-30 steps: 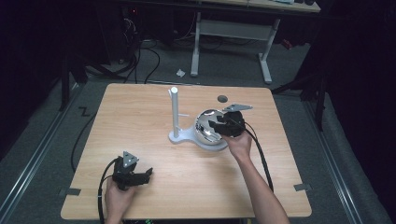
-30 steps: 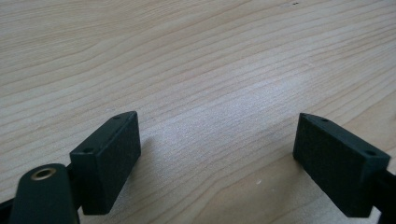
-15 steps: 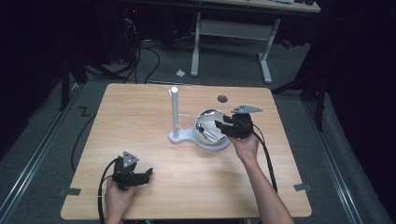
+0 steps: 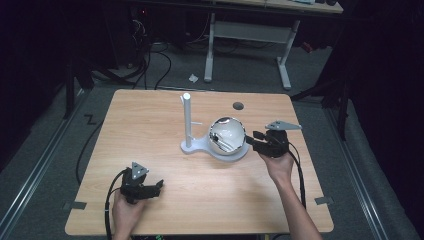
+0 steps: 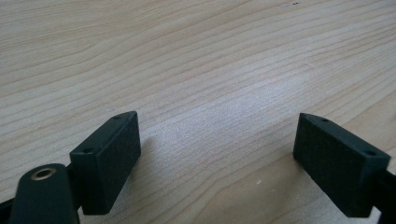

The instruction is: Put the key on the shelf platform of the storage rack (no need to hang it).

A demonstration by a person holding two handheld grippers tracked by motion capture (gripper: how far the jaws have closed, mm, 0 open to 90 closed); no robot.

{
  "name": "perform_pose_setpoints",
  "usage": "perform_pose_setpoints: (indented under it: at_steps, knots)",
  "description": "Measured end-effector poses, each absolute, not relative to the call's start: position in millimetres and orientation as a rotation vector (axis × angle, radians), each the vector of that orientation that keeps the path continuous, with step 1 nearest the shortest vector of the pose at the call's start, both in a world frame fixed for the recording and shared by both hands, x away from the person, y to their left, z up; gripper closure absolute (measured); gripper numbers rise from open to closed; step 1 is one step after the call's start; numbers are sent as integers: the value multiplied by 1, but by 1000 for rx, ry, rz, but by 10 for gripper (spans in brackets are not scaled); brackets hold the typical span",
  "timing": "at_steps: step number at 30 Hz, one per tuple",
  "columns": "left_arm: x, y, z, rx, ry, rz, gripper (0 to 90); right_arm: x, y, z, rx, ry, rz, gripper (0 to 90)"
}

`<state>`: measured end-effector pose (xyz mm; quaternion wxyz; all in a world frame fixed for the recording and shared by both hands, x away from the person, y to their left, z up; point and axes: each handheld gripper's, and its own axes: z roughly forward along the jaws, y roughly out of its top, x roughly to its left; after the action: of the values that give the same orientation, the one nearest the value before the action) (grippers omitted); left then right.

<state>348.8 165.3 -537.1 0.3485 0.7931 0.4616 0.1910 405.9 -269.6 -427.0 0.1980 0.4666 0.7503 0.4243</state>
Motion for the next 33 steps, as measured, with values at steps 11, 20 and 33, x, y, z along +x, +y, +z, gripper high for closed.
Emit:
perform_pose_setpoints:
  at_steps: [11, 20, 33]
  knots:
    - [349, 165, -537, 2056, 1196, 496, 153, 385, -294, -426, 1346, 2062, 1225, 582]
    - [349, 165, -537, 2056, 1197, 495, 153, 371, -307, -433, 1370, 2040, 1237, 580]
    - [349, 165, -537, 2056, 1197, 495, 153, 353, -312, -440, 1376, 2033, 1262, 577]
